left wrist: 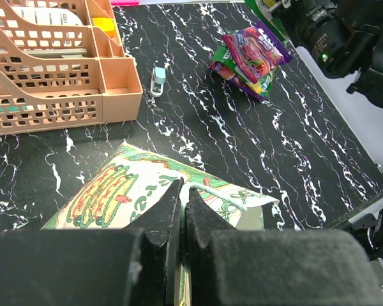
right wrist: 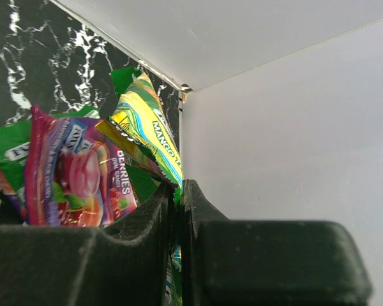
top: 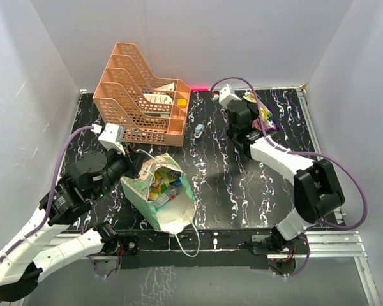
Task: Take the snacks out of the paper bag
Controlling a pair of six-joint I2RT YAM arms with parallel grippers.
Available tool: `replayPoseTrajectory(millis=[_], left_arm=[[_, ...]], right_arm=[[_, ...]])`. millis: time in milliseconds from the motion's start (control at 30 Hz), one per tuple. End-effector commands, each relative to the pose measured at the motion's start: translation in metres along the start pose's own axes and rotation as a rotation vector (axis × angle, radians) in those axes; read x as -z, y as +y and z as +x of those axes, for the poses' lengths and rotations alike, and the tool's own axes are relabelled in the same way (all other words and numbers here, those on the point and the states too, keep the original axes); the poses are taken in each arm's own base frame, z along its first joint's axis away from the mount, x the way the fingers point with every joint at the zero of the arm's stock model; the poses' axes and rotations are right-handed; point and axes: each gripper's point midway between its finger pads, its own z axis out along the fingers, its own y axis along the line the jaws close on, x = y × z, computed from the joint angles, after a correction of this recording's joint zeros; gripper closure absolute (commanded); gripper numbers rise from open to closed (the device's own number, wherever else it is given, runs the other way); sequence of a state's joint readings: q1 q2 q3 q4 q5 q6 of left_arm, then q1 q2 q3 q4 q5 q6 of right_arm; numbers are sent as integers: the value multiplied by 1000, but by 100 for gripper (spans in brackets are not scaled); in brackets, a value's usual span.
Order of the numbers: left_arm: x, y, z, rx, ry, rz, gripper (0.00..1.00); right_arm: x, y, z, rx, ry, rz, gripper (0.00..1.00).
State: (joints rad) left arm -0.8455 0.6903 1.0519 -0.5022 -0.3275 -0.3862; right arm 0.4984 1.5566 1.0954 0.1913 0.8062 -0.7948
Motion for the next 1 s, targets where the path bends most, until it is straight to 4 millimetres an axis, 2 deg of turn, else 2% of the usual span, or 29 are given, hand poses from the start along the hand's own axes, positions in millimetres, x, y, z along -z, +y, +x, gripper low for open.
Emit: replayPoseTrajectory(millis=[0,233,467,500,567,967], left_arm=[[2,2,-9,-5,-32,-9,100],[5,5,-10,-12,-36,-20,100],[6,7,-10,-16,-36,-25,100],[6,7,-10,-16,-37,-26,100],[6,7,-10,-17,-36,-25,100],[6,8,-9,-21,-36,-29,100]], right_arm=[[-16,-44,-32,-93,-76,127,93],[-37,-37,-12,-12,-8,178,93],[-49,-17,3,37,21,166,93],[-55,-5,9,63,38,153,93],[-58,5,16,92,56,147,93],[-61,46,44,91,85,72,93]])
